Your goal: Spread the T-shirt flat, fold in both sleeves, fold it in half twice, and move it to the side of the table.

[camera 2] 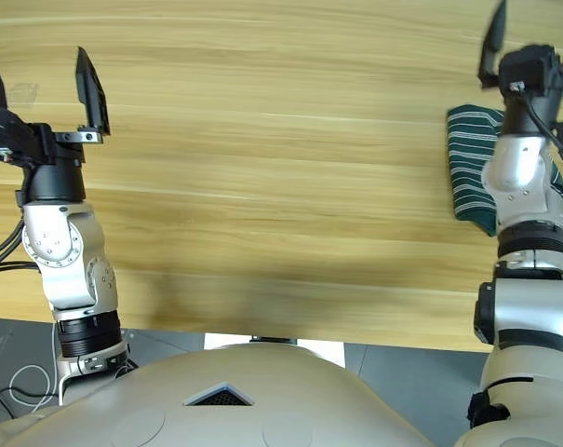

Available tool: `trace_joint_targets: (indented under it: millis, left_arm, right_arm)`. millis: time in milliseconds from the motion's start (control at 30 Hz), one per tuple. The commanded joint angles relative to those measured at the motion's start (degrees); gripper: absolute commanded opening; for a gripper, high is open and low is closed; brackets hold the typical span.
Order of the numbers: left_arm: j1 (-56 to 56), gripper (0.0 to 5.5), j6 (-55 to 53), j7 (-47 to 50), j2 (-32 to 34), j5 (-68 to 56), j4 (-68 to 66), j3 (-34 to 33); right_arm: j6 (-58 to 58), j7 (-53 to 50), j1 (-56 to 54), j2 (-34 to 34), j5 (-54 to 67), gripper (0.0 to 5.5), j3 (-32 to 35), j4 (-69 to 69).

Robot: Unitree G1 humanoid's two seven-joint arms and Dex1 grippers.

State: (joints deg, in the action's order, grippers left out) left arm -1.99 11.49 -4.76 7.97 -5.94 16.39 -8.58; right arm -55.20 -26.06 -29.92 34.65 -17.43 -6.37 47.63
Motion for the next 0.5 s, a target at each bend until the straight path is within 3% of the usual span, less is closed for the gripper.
trace_joint_targets:
  millis: [33, 100, 233, 500]
  left_arm:
    - [4.31, 5.37, -0.24, 1.87, -2.65, 5.42, -8.28, 5.11]
    - [5.12, 5.37, 0.44, 2.24, -4.23, 5.58, -11.83, 6.38]
    - [2.56, 5.37, 4.58, 2.53, -3.76, 9.72, -15.75, 8.59]
    - [2.78, 5.37, 10.44, 5.1, -2.81, 15.18, -22.06, 9.98]
  right_arm:
    - [-1.26, 9.41, 5.71, -14.55, 13.43, 5.4, -0.44, -0.9]
    - [-0.13, 15.25, 9.1, -19.91, 20.11, 5.4, -0.8, -3.63]
    - [2.48, 27.12, 10.39, -23.83, 27.91, 5.4, 0.18, -4.65]
    - [4.5, 32.8, 10.53, -25.14, 29.12, 5.4, 6.0, -4.18]
